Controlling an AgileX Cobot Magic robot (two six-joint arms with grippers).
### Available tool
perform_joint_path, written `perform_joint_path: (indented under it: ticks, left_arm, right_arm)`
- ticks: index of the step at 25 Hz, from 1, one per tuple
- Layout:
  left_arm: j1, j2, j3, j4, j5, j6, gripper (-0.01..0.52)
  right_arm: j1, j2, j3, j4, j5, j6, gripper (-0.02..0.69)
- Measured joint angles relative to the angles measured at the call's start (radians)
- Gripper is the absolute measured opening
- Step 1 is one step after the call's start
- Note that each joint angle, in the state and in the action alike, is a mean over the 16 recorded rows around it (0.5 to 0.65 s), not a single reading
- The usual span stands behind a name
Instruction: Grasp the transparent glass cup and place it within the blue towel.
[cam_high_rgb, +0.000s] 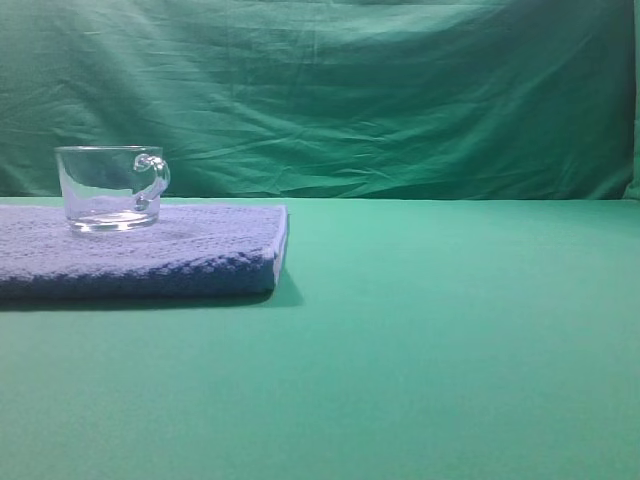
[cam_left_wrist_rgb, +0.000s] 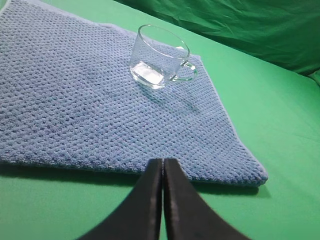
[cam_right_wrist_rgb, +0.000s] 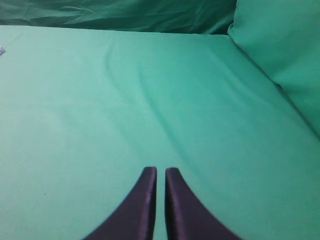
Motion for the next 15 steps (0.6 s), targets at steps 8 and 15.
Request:
perform_joint_path:
  ticks: [8,15]
  left_arm:
    - [0.0,0.0,0.0,0.0,0.0,0.0,0.0]
    - [0.0,0.0,0.0,0.0,0.0,0.0,0.0]
  right_arm:
    - [0.0,0.0,0.0,0.0,0.0,0.0,0.061]
    - [0.0,0.0,0.0,0.0,0.0,0.0,0.061]
